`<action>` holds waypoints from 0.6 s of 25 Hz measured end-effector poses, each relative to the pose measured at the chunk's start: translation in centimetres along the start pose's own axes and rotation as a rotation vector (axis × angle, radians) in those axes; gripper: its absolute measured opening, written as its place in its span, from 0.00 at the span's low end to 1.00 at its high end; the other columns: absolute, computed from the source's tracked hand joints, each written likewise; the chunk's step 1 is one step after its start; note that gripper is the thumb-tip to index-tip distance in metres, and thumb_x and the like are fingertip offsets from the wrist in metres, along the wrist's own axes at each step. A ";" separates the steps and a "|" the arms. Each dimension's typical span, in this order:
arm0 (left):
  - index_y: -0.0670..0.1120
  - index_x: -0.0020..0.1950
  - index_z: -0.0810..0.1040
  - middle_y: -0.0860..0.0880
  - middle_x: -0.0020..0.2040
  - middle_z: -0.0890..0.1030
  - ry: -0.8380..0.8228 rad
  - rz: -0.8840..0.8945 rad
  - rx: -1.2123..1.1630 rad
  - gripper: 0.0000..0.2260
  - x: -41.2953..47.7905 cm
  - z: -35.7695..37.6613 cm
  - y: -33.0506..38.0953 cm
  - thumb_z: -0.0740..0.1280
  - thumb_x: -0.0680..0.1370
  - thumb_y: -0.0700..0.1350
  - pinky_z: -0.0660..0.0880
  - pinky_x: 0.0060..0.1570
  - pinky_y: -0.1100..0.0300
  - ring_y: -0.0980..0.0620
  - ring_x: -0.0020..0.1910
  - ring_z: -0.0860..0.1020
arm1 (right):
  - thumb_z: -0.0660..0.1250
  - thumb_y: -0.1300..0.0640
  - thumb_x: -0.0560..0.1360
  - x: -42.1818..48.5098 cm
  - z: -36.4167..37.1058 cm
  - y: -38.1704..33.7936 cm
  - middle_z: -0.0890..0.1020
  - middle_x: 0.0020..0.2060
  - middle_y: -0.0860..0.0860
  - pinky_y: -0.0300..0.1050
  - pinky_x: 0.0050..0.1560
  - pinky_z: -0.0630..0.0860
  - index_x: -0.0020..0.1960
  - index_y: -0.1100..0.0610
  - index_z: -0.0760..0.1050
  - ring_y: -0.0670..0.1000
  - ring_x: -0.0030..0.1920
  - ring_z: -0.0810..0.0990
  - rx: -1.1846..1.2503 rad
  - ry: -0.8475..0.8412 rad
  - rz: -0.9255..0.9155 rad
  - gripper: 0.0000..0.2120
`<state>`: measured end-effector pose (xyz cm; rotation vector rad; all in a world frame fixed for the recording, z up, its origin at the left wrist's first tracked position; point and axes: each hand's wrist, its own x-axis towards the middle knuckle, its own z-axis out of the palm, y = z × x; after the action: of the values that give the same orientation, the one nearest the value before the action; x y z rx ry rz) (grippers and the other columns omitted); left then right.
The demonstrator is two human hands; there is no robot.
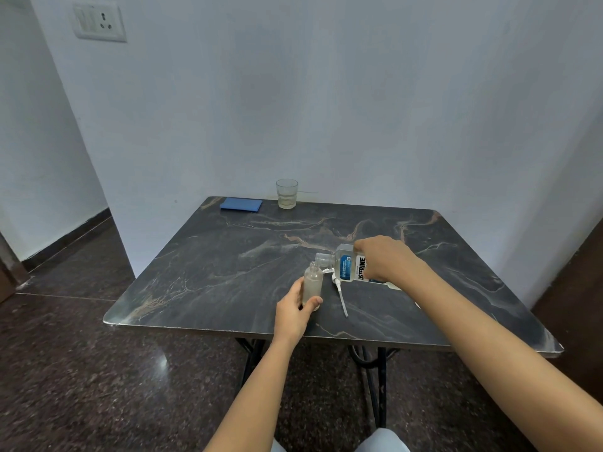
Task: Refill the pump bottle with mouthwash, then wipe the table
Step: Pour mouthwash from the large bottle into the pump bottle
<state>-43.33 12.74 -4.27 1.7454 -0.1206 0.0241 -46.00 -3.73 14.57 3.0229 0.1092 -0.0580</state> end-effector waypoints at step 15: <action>0.50 0.73 0.67 0.53 0.66 0.75 0.002 0.010 -0.019 0.26 -0.1 0.0 0.0 0.70 0.76 0.46 0.71 0.62 0.64 0.59 0.63 0.74 | 0.67 0.58 0.74 -0.1 -0.1 0.0 0.79 0.60 0.54 0.53 0.58 0.75 0.67 0.52 0.70 0.56 0.59 0.78 -0.007 -0.006 -0.001 0.22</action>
<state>-43.38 12.70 -4.31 1.7257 -0.1283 0.0320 -46.09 -3.68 14.68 3.0157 0.1099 -0.0668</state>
